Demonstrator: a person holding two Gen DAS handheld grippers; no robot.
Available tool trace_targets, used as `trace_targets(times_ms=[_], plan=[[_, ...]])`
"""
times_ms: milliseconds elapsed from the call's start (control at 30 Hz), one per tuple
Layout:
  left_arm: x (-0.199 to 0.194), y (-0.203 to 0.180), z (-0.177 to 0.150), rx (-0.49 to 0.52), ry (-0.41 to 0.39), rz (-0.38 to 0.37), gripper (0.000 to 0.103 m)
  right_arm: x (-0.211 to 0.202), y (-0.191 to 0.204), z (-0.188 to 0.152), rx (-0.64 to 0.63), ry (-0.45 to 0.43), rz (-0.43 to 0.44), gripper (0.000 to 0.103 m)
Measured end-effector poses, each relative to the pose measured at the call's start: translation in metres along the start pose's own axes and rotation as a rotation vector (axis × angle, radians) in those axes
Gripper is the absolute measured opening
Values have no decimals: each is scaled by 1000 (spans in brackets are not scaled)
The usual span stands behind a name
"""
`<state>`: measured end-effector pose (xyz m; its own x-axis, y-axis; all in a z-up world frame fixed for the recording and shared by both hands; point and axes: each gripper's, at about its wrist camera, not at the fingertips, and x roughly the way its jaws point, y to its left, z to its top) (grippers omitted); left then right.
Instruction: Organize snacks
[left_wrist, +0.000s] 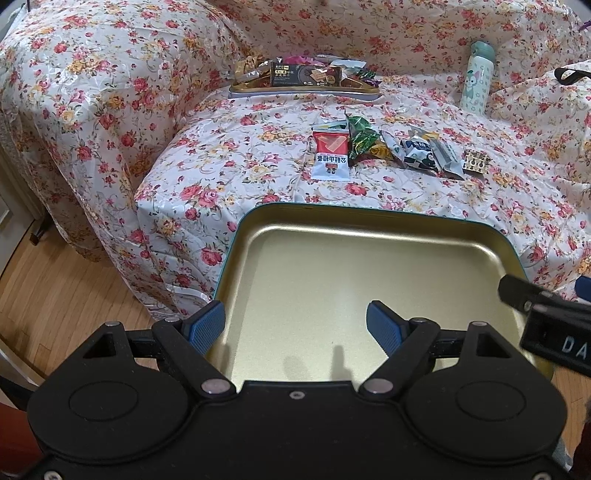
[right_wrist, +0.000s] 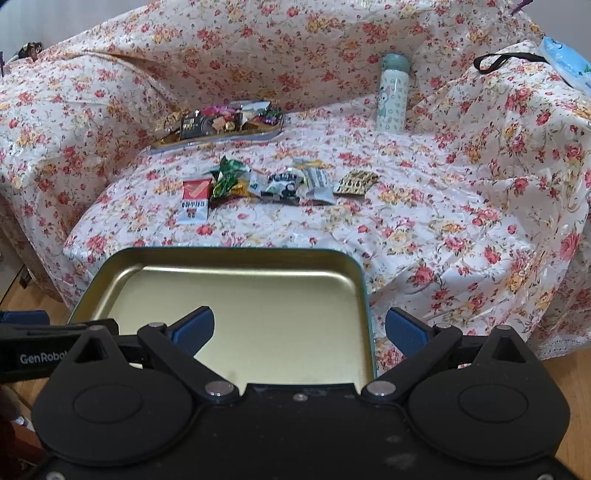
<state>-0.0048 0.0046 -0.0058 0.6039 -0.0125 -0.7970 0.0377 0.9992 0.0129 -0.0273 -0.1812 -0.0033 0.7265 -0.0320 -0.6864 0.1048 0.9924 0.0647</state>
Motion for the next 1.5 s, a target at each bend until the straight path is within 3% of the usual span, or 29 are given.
trace_targets(times_ms=[167,367,667,800,1133,1500], plan=[[1,0,4,-3,-20,-27,84,2,-2,3,17,-27,-47,103],[6,5,19,-16,-68,-29,84,14,-5,11,46,-10,-12,101],[18,7,44,-15,-132,-38,81,31,-9,30,43,-10,-44,95],[32,6,53,-13,-117,-61,78,40,-14,36,59,2,-47,91],[72,5,77,6,-51,-63,78,73,-28,56,101,49,-35,90],[119,-3,115,48,-17,-92,78,123,-50,88,155,83,-79,90]])
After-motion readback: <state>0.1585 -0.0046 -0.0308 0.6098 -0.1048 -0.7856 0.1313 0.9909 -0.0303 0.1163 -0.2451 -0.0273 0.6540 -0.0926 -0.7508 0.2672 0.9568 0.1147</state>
